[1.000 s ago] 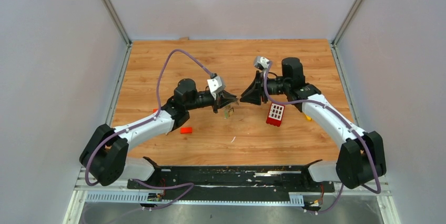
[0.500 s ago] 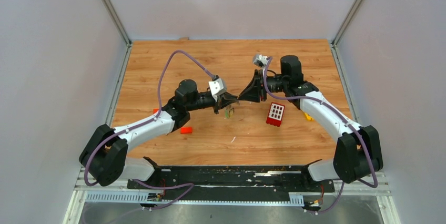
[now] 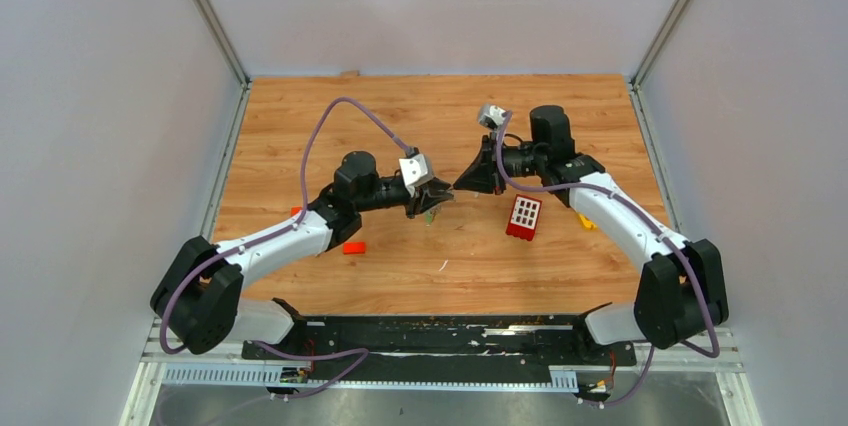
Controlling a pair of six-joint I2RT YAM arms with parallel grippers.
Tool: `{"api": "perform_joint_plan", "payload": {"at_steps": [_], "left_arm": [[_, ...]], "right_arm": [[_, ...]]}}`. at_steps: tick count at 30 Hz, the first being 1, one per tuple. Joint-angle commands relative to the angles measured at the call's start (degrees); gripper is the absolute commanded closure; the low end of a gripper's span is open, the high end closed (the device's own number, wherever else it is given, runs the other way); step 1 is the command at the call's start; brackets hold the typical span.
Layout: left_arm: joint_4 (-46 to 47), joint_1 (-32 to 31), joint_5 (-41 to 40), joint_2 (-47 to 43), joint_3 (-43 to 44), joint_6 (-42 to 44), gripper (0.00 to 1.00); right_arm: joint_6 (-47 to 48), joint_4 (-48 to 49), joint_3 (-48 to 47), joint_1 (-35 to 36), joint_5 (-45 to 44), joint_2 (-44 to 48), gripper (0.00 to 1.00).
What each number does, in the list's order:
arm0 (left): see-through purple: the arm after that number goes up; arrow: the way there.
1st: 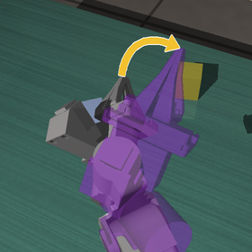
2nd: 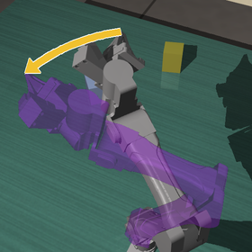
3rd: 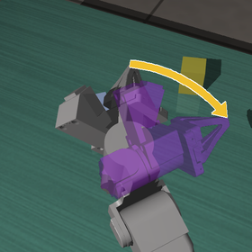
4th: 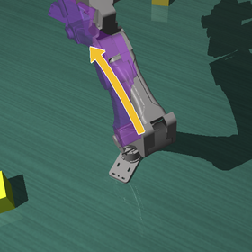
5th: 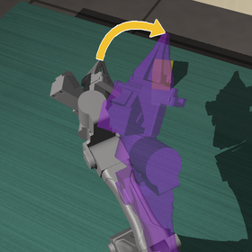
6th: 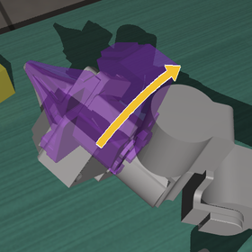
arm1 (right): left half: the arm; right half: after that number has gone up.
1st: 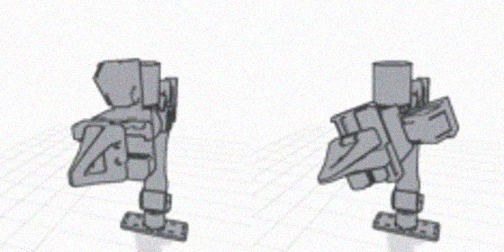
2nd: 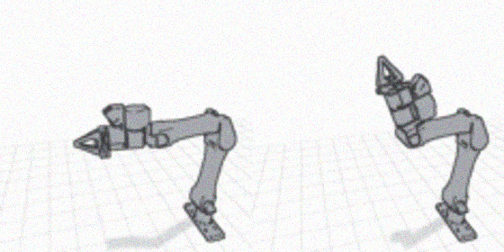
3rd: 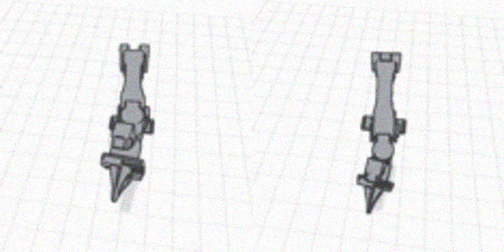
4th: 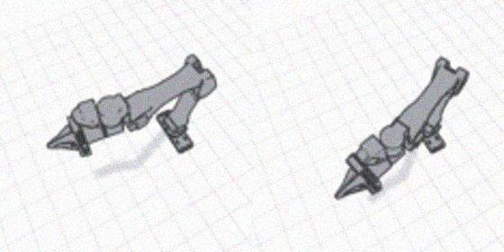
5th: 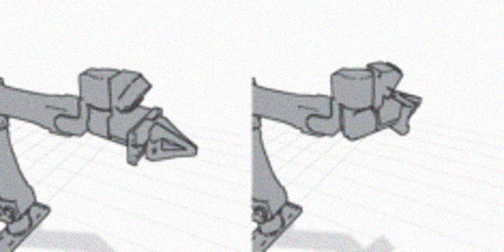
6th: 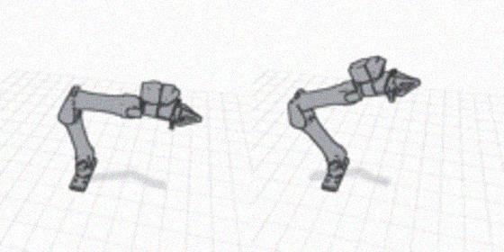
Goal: Put the keys on the keyring
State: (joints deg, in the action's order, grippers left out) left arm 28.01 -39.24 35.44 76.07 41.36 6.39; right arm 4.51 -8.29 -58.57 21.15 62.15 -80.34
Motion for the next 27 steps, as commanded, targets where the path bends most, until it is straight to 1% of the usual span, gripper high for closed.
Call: {"api": "perform_joint_plan", "payload": {"at_steps": [1,4,7,12,15,16,17,20,21,27], "left_arm": [[-4.4,-0.4,4.0,-2.2,2.5,4.8,0.60],[-7.9,-0.3,4.7,-2.8,3.0,8.6,0.48],[-10.3,-0.3,5.8,-2.6,3.8,10.3,0.42],[-10.5,-0.3,6.1,0.2,6.0,8.5,0.41],[-9.3,-0.3,5.9,2.5,7.8,6.3,0.43],[-9.2,-0.3,6.2,3.1,8.4,5.7,0.45],[-9.3,-0.3,6.5,3.7,8.9,5.2,0.49],[-11.2,-0.3,7.0,5.1,10.4,5.0,0.68],[-12.2,-0.3,6.9,5.4,10.8,5.4,0.77],[-16.7,-0.3,7.0,4.8,11.9,6.9,1.00]], "right_arm": [[11.4,-4.7,-4.3,-0.3,-5.0,4.5,1.00],[14.6,-6.8,-4.8,-0.2,-4.9,6.5,1.00],[14.9,-6.7,-4.3,-0.2,-5.2,8.1,1.00],[12.2,-5.6,-3.8,-0.2,-5.0,9.0,1.00],[10.2,-4.6,-3.4,-0.2,-4.8,9.3,1.00],[9.8,-4.5,-3.3,-0.2,-4.9,9.4,1.00],[9.7,-4.4,-3.2,-0.2,-5.0,9.6,1.00],[9.4,-4.2,-2.5,-0.3,-5.7,10.4,1.00],[9.4,-4.1,-2.3,-0.3,-6.1,10.7,1.00],[10.3,-4.6,-1.8,-0.5,-8.6,11.7,1.00]]}}
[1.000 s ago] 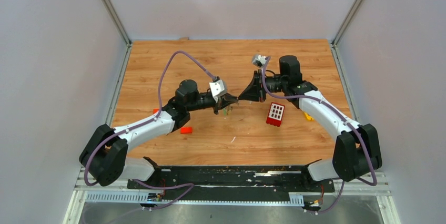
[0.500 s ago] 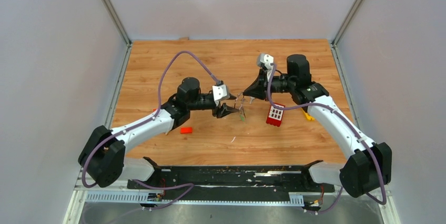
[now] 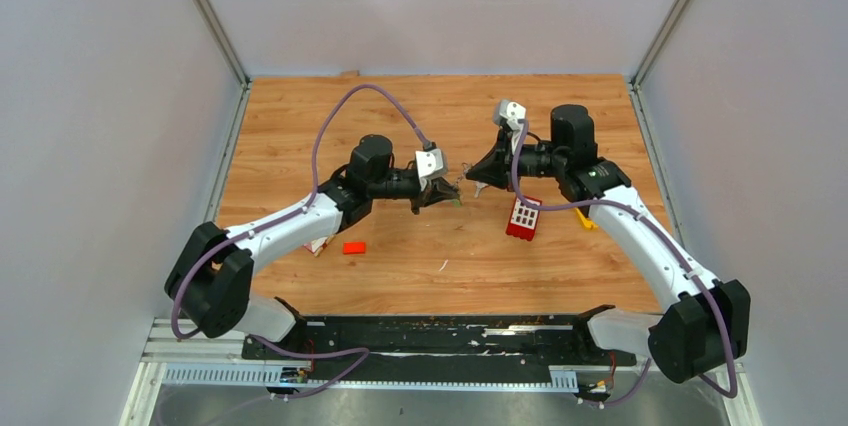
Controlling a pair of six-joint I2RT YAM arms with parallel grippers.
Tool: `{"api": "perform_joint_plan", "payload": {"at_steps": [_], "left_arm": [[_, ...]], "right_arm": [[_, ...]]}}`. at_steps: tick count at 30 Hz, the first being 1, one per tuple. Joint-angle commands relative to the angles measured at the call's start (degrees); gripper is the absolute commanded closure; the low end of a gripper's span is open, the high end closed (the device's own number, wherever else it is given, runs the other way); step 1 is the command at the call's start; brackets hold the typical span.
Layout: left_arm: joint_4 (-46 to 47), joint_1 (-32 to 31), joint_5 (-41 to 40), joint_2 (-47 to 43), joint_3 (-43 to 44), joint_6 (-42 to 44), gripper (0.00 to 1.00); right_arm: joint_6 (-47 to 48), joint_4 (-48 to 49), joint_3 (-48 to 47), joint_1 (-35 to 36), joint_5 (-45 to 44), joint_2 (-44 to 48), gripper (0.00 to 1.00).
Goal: Put the keys on the keyring
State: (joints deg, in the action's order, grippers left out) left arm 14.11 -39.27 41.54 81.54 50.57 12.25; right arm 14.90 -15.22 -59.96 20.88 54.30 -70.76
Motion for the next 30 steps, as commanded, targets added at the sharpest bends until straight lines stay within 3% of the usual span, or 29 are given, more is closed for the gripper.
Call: {"api": "perform_joint_plan", "payload": {"at_steps": [1,5,9,12,16,22,30], "left_arm": [[-3.3,-0.3,1.3,-1.1,2.9,1.1,1.00],[-4.7,-0.3,7.1,-2.8,3.0,0.8,1.00],[-4.0,-0.3,14.4,-4.4,3.0,-3.6,1.00],[-2.2,-0.2,13.8,-5.5,2.2,-6.9,1.00],[3.0,-0.1,13.6,-7.0,0.2,-11.8,1.00],[8.0,0.4,13.6,-7.7,-1.1,-16.6,1.00],[9.4,0.9,13.3,-7.5,-1.3,-17.6,1.00]], "right_arm": [[0.1,2.1,-0.3,-0.3,-1.1,2.1,1.00],[0.1,2.0,0.5,-1.1,-2.8,1.7,1.00],[-0.1,0.7,0.2,-2.6,-4.7,-0.2,0.82],[1.6,-1.9,0.0,-4.4,-3.1,-1.0,0.61],[9.1,-5.3,2.6,-5.8,2.2,0.5,0.46],[18.2,-11.1,4.3,-6.2,8.4,3.2,0.37],[24.8,-17.4,3.4,-6.3,10.6,2.5,0.38]]}}
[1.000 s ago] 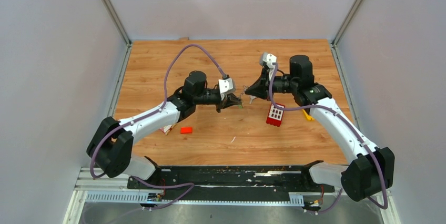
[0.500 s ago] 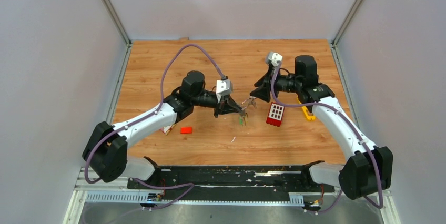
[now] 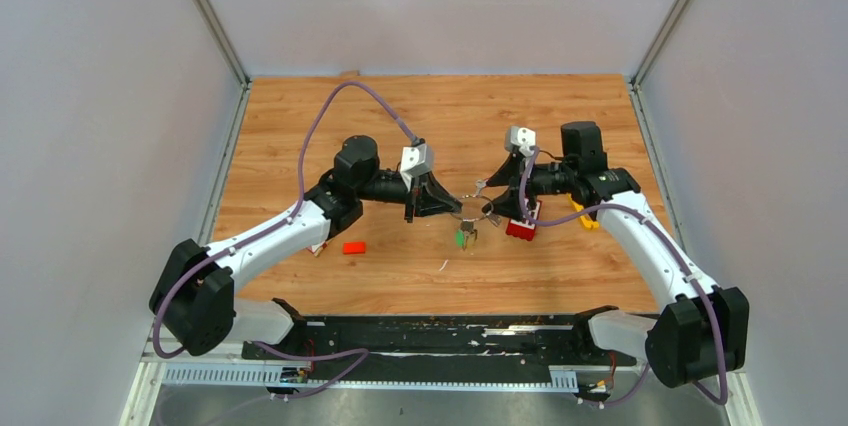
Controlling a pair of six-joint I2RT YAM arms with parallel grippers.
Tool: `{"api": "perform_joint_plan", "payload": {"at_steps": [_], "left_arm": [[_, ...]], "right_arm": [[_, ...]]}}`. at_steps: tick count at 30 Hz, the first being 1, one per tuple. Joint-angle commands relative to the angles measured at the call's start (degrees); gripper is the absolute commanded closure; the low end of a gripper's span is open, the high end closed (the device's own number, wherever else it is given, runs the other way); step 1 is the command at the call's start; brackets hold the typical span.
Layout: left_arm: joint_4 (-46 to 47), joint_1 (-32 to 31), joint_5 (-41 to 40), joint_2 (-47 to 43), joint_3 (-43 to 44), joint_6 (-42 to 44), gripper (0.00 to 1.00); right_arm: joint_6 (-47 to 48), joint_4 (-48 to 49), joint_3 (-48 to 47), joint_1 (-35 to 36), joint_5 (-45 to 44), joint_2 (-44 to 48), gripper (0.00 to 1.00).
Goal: Put the keys on the keyring
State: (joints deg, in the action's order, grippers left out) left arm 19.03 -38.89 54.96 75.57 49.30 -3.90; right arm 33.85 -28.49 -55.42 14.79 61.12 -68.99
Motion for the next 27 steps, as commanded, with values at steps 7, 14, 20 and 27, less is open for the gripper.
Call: {"api": "perform_joint_plan", "payload": {"at_steps": [7,14,20,27], "left_arm": [[5.3,1.3,0.2,-2.0,-0.8,-2.2,1.00],[13.4,3.8,-1.7,-3.5,-2.8,-11.0,1.00],[17.6,4.8,-6.0,-3.5,-3.2,-19.2,1.00],[21.7,4.9,-5.8,-2.6,-3.0,-25.6,1.00]], "right_arm": [[4.0,-3.1,-1.8,-2.5,-4.1,2.7,0.38],[3.0,-0.9,-0.5,-6.9,-7.2,9.8,0.40],[6.0,-4.3,0.4,-6.2,1.7,12.0,0.60],[7.8,-4.0,1.1,-2.7,-0.9,11.2,0.58]]}}
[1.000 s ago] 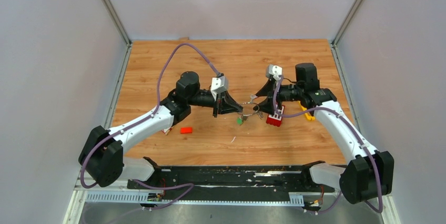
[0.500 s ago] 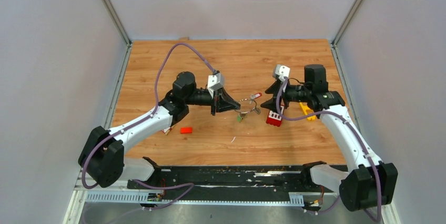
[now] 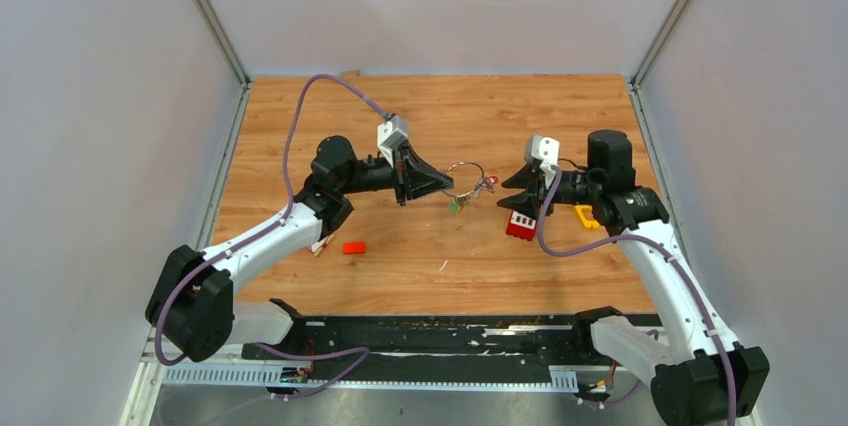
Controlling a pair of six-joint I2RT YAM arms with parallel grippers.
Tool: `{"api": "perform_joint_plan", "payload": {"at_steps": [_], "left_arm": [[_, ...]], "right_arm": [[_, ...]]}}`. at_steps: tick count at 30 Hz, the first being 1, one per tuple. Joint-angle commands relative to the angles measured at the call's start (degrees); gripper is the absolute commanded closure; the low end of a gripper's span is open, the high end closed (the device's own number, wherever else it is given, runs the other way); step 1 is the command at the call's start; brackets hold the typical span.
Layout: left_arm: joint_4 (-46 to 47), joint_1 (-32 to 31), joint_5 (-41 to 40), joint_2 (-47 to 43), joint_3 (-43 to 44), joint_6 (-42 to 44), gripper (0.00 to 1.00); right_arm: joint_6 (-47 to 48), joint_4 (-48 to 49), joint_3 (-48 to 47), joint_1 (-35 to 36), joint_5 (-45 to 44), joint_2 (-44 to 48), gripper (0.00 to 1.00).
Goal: Put the keys on the keyring
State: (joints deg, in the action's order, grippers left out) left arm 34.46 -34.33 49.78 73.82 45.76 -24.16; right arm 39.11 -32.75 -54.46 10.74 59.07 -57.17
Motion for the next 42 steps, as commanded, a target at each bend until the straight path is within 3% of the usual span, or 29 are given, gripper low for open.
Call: {"api": "perform_joint_plan", "payload": {"at_steps": [1,14,26,32,42], "left_arm": [[6.3,0.3,-0.6,-0.8,0.5,-5.5,1.00],[7.7,0.3,-0.1,0.1,-0.3,-6.6,1.00],[6.3,0.3,-1.1,1.6,-0.3,-6.1,1.00],[2.0,0.3,-2.4,1.7,0.5,-3.5,1.00],[-15.3,0.3,-5.1,4.4,6.9,2.6,1.00]], "right_arm": [[2.6,0.2,0.2,1.7,1.1,-0.8,0.58],[-0.6,5.4,-0.6,7.7,-5.2,-2.8,0.66],[-3.8,8.4,0.2,8.4,-9.6,-2.0,0.87],[-0.5,6.5,-0.1,9.5,-12.3,-1.5,1.00],[11.9,2.1,0.3,19.4,-32.0,1.3,1.00]]}}
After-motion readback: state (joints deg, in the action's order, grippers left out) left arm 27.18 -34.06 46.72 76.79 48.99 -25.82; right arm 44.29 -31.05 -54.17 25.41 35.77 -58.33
